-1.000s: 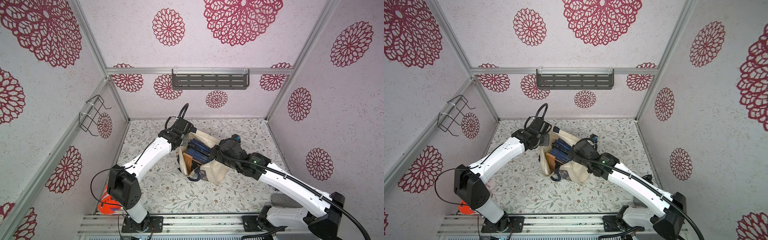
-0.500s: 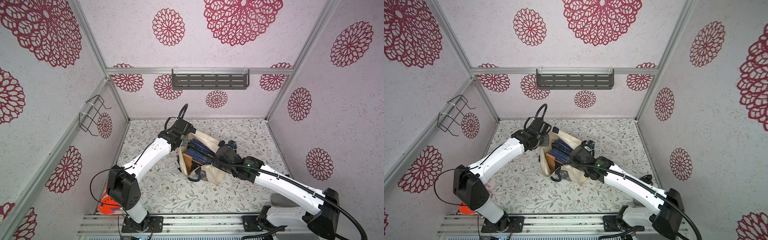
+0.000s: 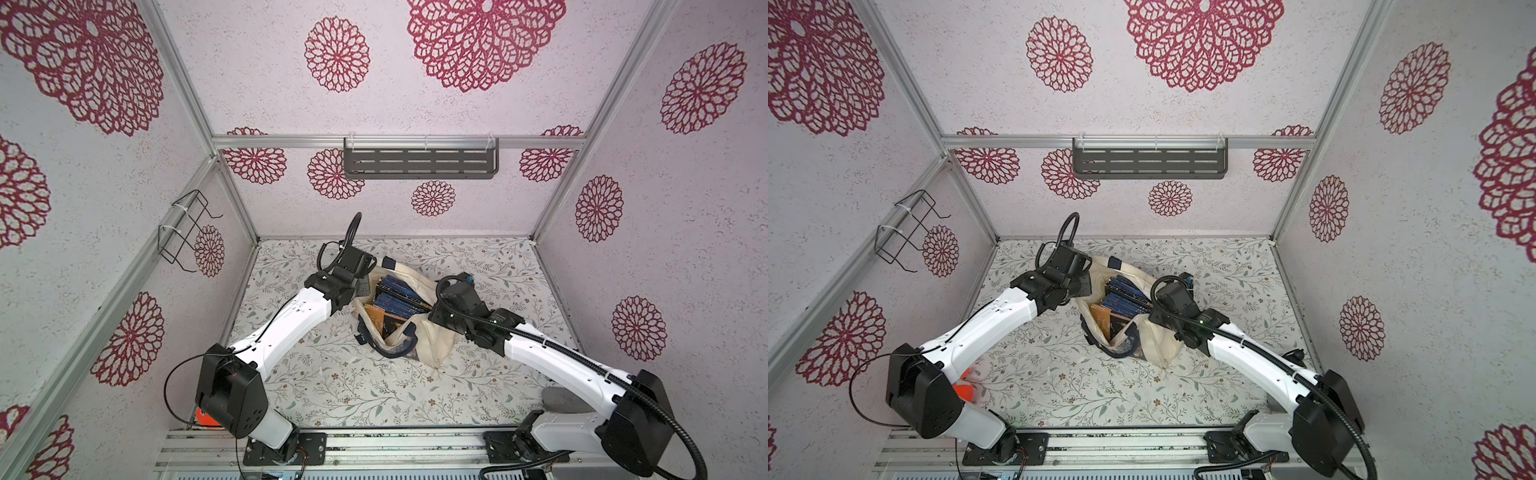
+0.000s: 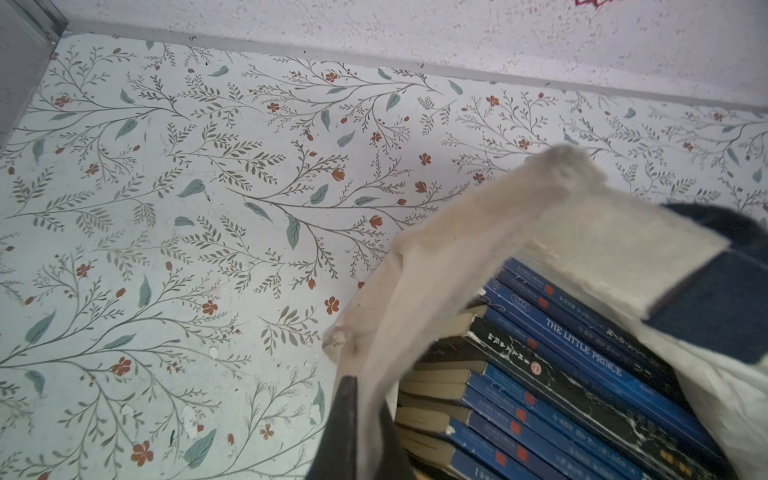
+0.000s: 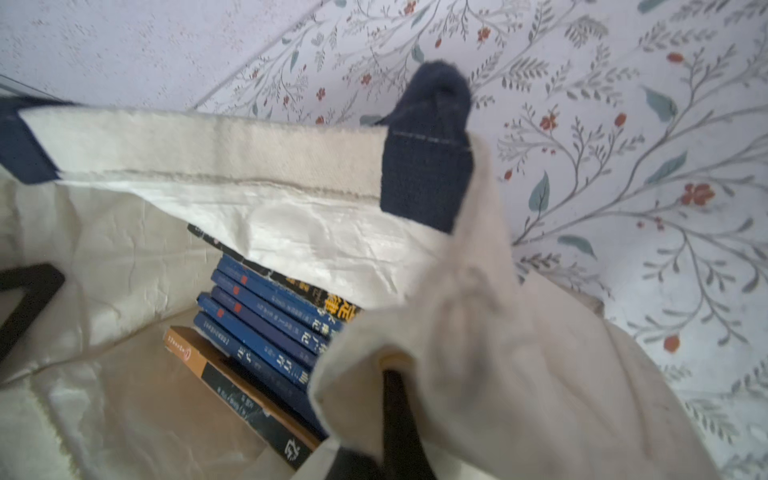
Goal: Take out the books from the canvas bag
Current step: Adjust the canvas bag at the center of the board.
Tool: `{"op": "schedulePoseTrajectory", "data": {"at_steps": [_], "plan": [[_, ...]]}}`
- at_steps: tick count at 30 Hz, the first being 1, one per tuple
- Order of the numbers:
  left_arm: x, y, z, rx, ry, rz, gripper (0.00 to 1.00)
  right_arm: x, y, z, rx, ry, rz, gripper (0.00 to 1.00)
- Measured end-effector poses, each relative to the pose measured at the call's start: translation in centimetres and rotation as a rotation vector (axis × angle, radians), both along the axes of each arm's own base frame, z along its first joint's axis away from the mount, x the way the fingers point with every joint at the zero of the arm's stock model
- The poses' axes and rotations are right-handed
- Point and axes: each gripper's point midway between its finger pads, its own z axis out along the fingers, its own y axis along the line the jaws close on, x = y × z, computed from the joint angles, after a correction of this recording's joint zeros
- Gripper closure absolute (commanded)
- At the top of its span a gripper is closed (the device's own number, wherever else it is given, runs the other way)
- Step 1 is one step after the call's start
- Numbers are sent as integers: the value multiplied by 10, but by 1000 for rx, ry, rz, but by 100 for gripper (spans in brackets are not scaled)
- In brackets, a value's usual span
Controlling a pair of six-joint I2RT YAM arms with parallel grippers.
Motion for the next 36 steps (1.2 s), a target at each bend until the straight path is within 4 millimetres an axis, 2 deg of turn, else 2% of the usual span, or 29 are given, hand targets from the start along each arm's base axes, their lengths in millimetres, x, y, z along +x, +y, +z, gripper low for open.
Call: {"op": "schedulePoseTrajectory", "data": {"at_steps": [4, 8, 11, 15, 18, 22, 25, 31, 36], "plan": [[16, 13, -2, -67, 7, 49, 100, 41, 4, 10, -54, -63, 31, 100], [42, 20, -2, -90, 13, 78, 100, 88, 22, 21, -89, -109, 83, 100], [59, 26, 2, -112, 9, 97, 100, 130, 40, 27, -112, -135, 124, 100], [72, 49, 6, -121, -4, 147, 100, 180, 76, 41, -115, -200, 201, 100], [76, 64, 10, -117, -29, 187, 100, 199, 99, 53, -96, -248, 260, 100], [64, 74, 11, -120, -75, 212, 100, 198, 113, 59, -79, -286, 319, 100], [42, 74, 9, -119, -119, 222, 100, 179, 112, 48, -68, -307, 341, 100], [-7, 44, -1, -84, -235, 182, 100, 130, 90, 24, -34, -343, 348, 100], [-47, 33, -26, -99, -290, 172, 100, 93, 67, 3, 4, -364, 324, 100]]}}
